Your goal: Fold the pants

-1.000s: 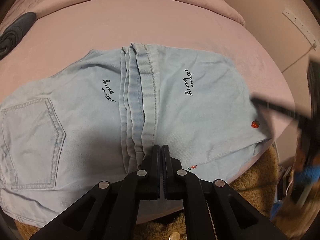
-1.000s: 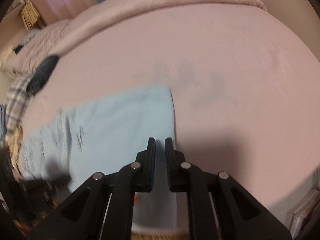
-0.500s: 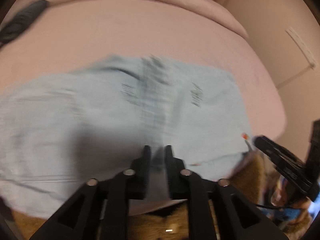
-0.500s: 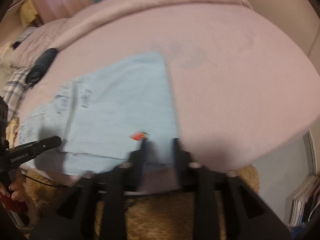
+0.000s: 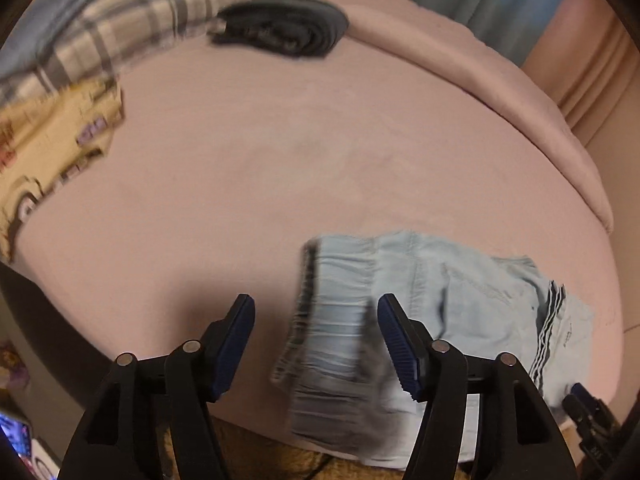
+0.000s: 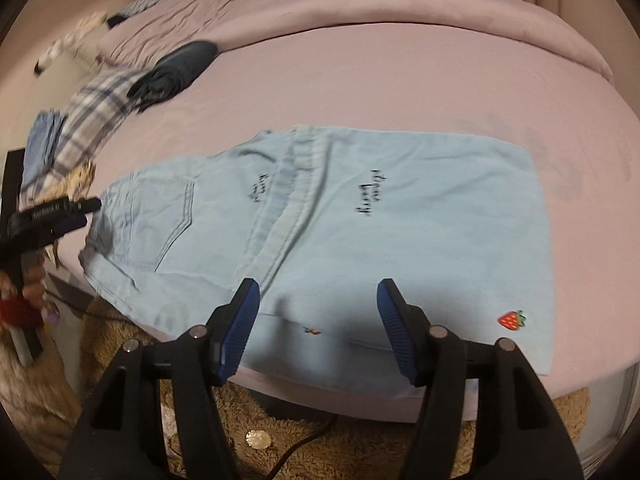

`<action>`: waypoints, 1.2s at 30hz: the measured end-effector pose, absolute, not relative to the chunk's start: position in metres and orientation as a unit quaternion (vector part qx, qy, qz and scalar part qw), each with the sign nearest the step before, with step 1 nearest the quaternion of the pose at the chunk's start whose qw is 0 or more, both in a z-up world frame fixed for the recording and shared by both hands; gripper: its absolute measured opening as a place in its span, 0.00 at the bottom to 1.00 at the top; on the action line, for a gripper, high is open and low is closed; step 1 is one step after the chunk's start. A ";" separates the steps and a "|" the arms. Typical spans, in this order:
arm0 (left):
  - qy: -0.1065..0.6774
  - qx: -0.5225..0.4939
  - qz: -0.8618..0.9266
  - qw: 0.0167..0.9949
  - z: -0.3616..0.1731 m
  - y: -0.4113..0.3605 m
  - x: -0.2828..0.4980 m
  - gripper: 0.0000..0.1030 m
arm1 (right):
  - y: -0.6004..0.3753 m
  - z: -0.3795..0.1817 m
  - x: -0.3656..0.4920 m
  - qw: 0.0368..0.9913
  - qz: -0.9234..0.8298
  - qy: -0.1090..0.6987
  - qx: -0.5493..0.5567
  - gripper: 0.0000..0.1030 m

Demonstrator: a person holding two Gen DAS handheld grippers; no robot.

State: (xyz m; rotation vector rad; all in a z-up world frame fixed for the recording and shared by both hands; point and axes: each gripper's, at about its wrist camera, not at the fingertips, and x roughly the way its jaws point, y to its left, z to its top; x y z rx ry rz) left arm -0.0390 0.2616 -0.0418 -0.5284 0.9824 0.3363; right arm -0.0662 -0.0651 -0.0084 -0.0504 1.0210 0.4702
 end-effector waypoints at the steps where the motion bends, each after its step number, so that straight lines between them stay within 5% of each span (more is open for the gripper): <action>1: 0.467 -0.264 0.138 0.833 -0.048 0.266 -0.039 0.62 | -0.062 -0.009 -0.064 0.845 0.222 0.486 -0.025 0.59; 11: 0.487 -0.263 0.084 0.828 -0.070 0.263 -0.034 0.85 | -0.058 -0.013 -0.066 0.841 0.210 0.497 -0.031 0.59; 17: 0.508 -0.229 0.098 0.824 -0.070 0.254 -0.021 0.86 | -0.059 -0.016 -0.065 0.841 0.204 0.500 -0.022 0.59; 19: 0.510 -0.230 0.102 0.823 -0.067 0.251 -0.020 0.73 | -0.058 -0.017 -0.065 0.841 0.204 0.501 -0.023 0.59; 20: 0.507 -0.235 0.091 0.824 -0.064 0.246 -0.020 0.50 | -0.058 -0.018 -0.065 0.841 0.203 0.501 -0.023 0.59; 24: 0.502 -0.193 0.118 0.835 -0.047 0.222 -0.018 0.28 | -0.060 -0.018 -0.063 0.841 0.204 0.500 -0.020 0.59; 36: 0.424 -0.216 0.003 0.879 0.061 0.179 -0.024 0.27 | -0.092 -0.011 -0.063 0.854 0.177 0.488 0.021 0.59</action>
